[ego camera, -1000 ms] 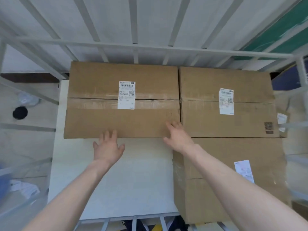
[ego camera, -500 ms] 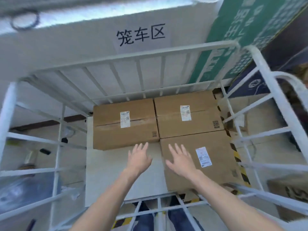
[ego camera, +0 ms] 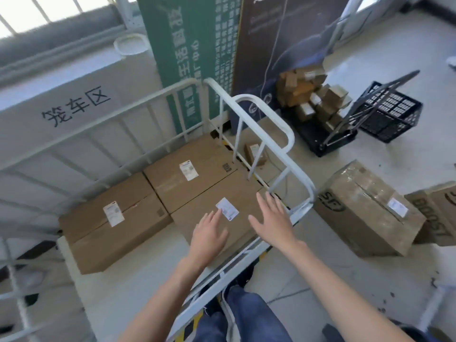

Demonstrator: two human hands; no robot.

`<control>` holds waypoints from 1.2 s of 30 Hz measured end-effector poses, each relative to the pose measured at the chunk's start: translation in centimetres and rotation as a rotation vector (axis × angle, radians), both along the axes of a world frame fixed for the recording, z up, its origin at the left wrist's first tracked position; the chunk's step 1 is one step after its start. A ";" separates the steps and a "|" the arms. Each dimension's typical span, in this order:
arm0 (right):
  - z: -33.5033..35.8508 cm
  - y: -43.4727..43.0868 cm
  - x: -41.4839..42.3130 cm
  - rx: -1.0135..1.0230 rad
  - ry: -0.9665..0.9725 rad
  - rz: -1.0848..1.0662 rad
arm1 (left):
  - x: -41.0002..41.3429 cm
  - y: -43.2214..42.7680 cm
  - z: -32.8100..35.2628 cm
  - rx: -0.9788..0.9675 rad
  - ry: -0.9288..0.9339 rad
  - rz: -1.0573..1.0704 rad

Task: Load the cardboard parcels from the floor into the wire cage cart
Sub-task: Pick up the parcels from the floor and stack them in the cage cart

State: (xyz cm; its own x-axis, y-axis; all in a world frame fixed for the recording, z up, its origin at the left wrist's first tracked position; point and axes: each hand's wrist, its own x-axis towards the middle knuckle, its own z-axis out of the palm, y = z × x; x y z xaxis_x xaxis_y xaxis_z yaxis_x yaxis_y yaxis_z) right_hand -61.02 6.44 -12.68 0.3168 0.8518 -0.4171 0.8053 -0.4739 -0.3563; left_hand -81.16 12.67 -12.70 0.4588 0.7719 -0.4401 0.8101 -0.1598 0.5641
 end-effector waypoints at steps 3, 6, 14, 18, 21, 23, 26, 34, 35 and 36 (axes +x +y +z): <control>1.3 -5.3 5.0 0.015 0.008 -0.161 | 6.4 -1.6 1.8 0.090 0.000 -0.254; 2.4 -10.5 10.4 0.055 0.002 -0.372 | 14.6 -3.6 4.1 0.114 -0.051 -0.433; 4.0 -22.1 24.2 0.169 0.008 -0.825 | 36.5 -10.1 6.2 0.183 -0.110 -0.829; 2.2 -26.3 29.1 0.188 0.090 -0.930 | 44.3 -13.5 4.6 0.161 -0.122 -0.851; 1.5 -28.6 32.1 0.166 0.125 -0.985 | 47.8 -15.9 3.4 0.076 -0.121 -0.846; 1.2 -29.5 34.4 0.171 0.137 -1.011 | 49.8 -16.7 2.4 0.035 -0.097 -0.844; 0.6 -29.8 38.0 0.162 0.161 -1.038 | 53.2 -16.8 0.9 -0.004 -0.052 -0.837; -3.3 -26.9 49.3 0.157 0.231 -1.072 | 65.3 -12.8 -5.2 -0.068 0.005 -0.809; -4.2 -26.5 50.7 0.153 0.233 -1.082 | 67.1 -12.0 -6.2 -0.073 0.011 -0.807; -5.3 -25.9 52.1 0.146 0.242 -1.098 | 68.9 -11.2 -7.4 -0.076 0.023 -0.806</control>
State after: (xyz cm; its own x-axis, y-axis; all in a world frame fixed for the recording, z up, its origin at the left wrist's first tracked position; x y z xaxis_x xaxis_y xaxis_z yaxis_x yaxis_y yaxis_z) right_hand -8.88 -19.51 -17.96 0.8474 0.2084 -0.4883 -0.1178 -0.8230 -0.5557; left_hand -12.21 1.47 -20.11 0.8514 0.1753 -0.4943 0.4737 -0.6617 0.5812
